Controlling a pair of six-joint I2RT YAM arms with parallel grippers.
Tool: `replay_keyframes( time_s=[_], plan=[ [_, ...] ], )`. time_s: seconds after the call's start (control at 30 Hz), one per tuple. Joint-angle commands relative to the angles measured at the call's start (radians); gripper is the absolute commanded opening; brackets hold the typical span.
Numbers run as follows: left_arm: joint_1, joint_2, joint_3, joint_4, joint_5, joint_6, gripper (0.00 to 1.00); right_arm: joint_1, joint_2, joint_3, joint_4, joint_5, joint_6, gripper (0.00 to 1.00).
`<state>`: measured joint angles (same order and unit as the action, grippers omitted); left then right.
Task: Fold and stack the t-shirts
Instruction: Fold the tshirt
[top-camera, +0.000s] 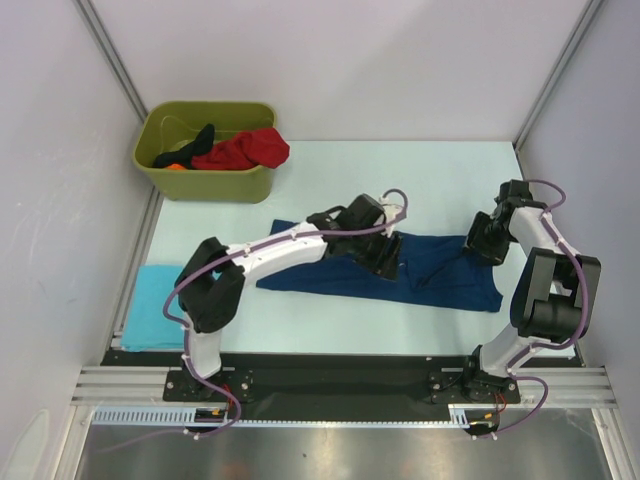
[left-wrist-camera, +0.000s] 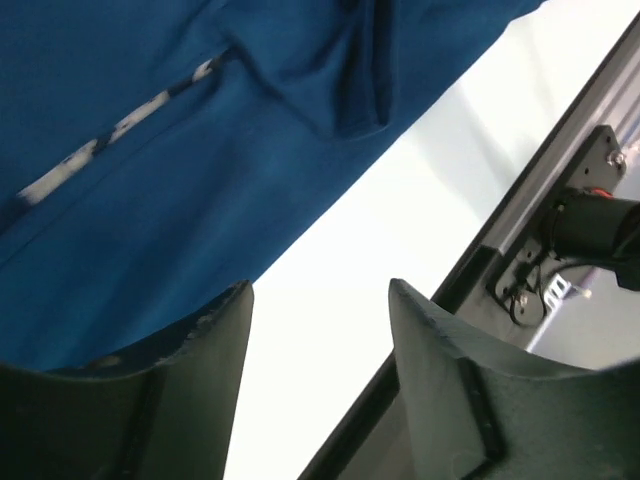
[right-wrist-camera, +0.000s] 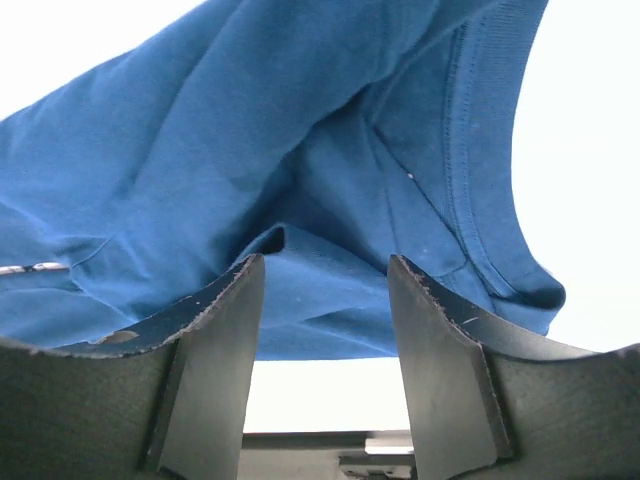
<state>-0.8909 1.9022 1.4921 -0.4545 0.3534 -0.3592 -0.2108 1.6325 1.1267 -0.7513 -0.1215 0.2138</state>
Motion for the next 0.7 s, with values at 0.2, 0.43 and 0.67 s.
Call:
replay_keyframes(
  time_s=[0.2,0.43,0.67],
  plan=[
    [-0.128,0.142,0.148,0.122,-0.205,-0.063,0.56,0.014,-0.088,-0.047,0.036,-0.012,0.025,0.57],
    [-0.138,0.264,0.266,0.129,-0.251,-0.139,0.56,0.016,-0.071,-0.027,0.036,-0.047,0.03,0.45],
    [-0.16,0.353,0.332,0.12,-0.268,-0.184,0.54,0.016,-0.06,-0.022,0.04,-0.032,0.026,0.45]
  ],
)
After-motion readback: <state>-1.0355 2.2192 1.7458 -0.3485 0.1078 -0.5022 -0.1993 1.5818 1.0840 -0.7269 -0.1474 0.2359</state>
